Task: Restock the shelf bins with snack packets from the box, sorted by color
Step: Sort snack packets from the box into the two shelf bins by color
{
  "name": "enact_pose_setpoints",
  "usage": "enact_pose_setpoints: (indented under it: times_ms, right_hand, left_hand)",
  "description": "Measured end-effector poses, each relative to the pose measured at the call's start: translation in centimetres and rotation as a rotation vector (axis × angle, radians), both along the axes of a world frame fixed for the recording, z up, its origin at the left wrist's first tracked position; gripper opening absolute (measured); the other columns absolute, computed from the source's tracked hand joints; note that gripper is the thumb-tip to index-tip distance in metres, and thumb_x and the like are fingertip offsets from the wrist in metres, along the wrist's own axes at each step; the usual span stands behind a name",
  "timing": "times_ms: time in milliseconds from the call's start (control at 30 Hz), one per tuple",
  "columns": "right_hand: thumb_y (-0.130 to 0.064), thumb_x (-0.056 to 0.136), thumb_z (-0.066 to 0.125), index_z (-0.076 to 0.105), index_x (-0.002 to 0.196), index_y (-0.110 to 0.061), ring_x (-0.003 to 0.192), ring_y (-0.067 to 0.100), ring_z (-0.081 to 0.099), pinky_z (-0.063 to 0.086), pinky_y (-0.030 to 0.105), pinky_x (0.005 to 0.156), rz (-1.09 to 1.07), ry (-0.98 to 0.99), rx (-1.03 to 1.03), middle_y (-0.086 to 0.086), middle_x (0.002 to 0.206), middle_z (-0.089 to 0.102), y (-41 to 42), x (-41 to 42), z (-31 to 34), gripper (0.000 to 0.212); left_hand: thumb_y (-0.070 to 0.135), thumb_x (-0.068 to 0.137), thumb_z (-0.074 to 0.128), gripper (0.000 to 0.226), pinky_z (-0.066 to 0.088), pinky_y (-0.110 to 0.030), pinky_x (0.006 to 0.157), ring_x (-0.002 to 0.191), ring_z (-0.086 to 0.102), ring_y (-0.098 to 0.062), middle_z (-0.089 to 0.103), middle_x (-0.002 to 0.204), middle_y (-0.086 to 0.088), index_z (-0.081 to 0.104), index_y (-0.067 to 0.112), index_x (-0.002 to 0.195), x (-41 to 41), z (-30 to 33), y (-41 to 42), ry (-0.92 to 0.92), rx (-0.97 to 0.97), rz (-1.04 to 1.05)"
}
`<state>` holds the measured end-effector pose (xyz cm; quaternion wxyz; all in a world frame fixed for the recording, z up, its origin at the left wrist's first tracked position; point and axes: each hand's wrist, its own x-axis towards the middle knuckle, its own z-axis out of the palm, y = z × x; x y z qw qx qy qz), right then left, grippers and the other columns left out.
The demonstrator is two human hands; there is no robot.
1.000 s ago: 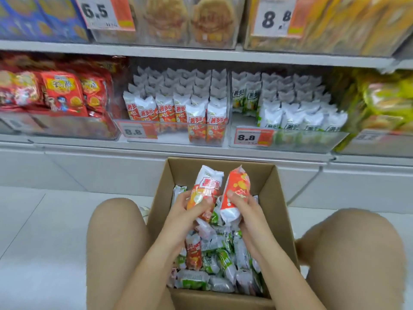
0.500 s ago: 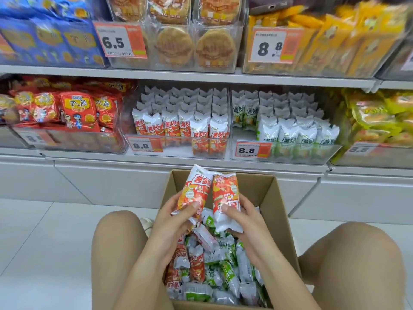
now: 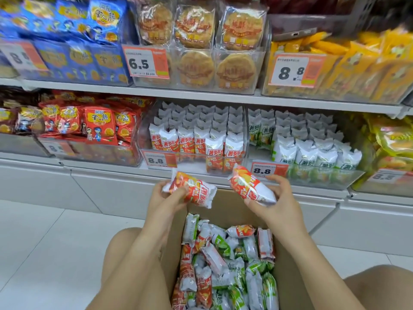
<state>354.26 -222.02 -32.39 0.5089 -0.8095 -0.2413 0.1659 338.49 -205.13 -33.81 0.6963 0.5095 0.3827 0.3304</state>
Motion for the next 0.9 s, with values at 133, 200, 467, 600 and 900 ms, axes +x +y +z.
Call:
enact_pose_setpoints:
  times_ms: [133, 200, 467, 600, 900]
  right_hand:
    - [-0.027, 0.068, 0.085, 0.05, 0.107, -0.034, 0.094, 0.01, 0.062, 0.055, 0.041, 0.081, 0.102, -0.038, 0.028, -0.016, 0.103, 0.06, 4.0, 1.2, 2.1, 0.053]
    - [-0.025, 0.07, 0.083, 0.053, 0.107, -0.031, 0.098, 0.009, 0.059, 0.051, 0.029, 0.079, 0.15, -0.07, 0.043, -0.018, 0.104, 0.059, 6.2, 1.6, 2.9, 0.048]
    - [-0.021, 0.074, 0.075, 0.043, 0.115, -0.033, 0.088, 0.015, 0.057, 0.045, 0.029, 0.073, 0.197, -0.239, -0.015, -0.009, 0.103, 0.056, 15.8, 4.1, 4.5, 0.053]
    - [-0.027, 0.077, 0.069, 0.045, 0.13, -0.023, 0.107, 0.016, 0.052, 0.041, 0.029, 0.083, 0.366, -0.534, -0.13, -0.002, 0.12, 0.049, 19.9, 5.5, 4.2, 0.058]
    - [-0.038, 0.082, 0.062, 0.043, 0.121, -0.015, 0.084, 0.022, 0.049, 0.027, 0.032, 0.072, 0.667, -0.845, -0.655, -0.001, 0.083, 0.053, 23.4, 8.0, 2.1, 0.049]
  left_hand:
    - [0.013, 0.088, 0.066, 0.034, 0.056, -0.029, 0.078, 0.088, 0.065, -0.011, 0.063, 0.099, -0.004, 0.049, 0.016, 0.117, 1.1, 2.7, 5.1, 0.024, 0.131, 0.029]
    - [0.013, 0.088, 0.067, 0.034, 0.056, -0.028, 0.076, 0.089, 0.065, -0.012, 0.063, 0.094, 0.0, 0.05, 0.018, 0.117, 1.6, 3.4, 7.3, 0.02, 0.194, 0.051]
    - [0.019, 0.083, 0.073, 0.036, 0.053, -0.04, 0.089, 0.098, 0.064, -0.014, 0.066, 0.104, 0.003, 0.054, 0.029, 0.111, 3.7, 3.5, 15.1, 0.218, 0.54, 0.025]
    - [0.041, 0.077, 0.073, 0.035, 0.054, -0.04, 0.087, 0.098, 0.064, -0.015, 0.065, 0.11, 0.007, 0.054, 0.048, 0.106, 5.5, 3.4, 17.6, 0.259, 0.674, -0.099]
    - [0.015, 0.09, 0.065, 0.036, 0.048, -0.03, 0.075, 0.087, 0.059, -0.022, 0.059, 0.102, -0.011, 0.051, 0.022, 0.122, 9.8, -0.1, 19.5, 0.651, 0.74, -0.488]
